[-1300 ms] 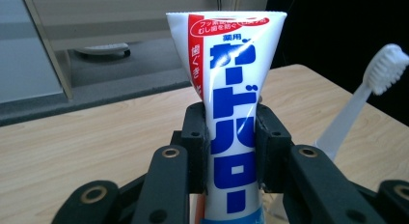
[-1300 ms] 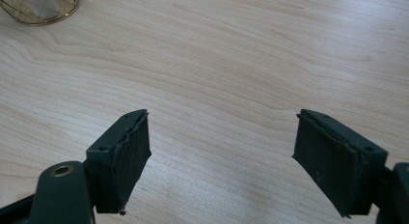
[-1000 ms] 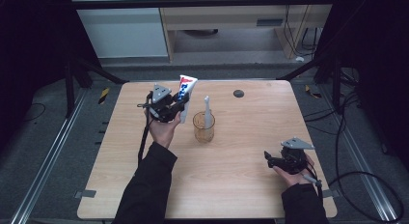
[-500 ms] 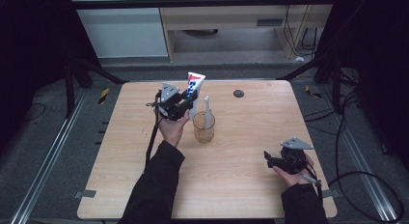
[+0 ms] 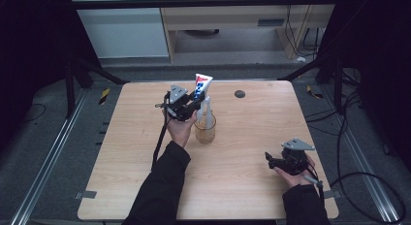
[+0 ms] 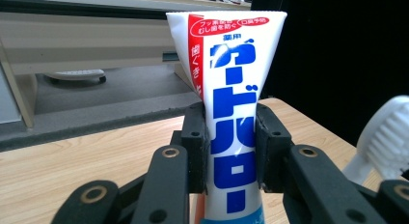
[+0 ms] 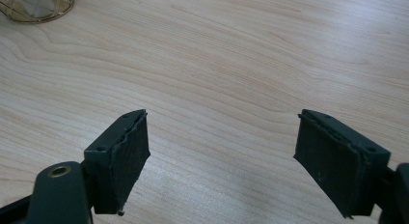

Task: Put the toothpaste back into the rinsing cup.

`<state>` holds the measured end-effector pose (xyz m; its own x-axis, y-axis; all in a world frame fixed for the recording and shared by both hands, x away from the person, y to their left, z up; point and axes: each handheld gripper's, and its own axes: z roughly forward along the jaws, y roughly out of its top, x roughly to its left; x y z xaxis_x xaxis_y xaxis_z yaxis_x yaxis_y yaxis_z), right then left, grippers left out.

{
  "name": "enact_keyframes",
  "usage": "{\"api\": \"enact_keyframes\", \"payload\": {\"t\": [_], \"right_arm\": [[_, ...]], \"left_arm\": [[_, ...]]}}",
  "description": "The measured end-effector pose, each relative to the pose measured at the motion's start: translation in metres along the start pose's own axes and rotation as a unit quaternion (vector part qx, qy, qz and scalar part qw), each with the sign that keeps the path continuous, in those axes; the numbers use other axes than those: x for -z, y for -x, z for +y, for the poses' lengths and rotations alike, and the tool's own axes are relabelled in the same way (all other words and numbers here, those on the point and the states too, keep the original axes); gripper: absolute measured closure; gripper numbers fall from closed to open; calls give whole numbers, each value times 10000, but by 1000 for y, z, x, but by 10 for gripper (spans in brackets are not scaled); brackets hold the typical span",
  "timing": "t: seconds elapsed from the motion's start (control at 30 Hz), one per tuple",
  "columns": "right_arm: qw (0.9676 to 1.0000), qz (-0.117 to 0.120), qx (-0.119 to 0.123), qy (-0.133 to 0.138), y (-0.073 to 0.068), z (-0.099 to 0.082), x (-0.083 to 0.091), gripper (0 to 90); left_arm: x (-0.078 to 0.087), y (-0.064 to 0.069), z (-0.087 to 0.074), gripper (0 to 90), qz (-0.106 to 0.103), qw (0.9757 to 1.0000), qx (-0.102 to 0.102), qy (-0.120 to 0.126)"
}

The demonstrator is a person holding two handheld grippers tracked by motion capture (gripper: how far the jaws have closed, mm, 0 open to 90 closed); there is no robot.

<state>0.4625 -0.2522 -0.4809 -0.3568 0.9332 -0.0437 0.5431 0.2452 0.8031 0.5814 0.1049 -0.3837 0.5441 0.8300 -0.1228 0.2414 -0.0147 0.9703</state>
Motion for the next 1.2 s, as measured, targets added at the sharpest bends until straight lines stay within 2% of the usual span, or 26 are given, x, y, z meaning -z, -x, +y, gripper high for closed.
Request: {"api": "enact_keyframes", "payload": {"t": [0.63, 0.83, 1.0, 1.2], "right_arm": [[10000, 12, 32, -18, 0, -1, -2, 195], [10000, 8, 77, -24, 0, -2, -3, 195], [10000, 10, 85, -34, 0, -2, -3, 195], [10000, 10, 60, -4, 0, -1, -1, 194]], "left_arm": [[-15, 4, -20, 690, -127, 9998, -81, -101], [-15, 5, -24, 684, -125, 9995, -170, -216], [-15, 3, -27, 679, -136, 9994, -132, -296], [-17, 4, -30, 672, -169, 9984, -179, -501]]}}
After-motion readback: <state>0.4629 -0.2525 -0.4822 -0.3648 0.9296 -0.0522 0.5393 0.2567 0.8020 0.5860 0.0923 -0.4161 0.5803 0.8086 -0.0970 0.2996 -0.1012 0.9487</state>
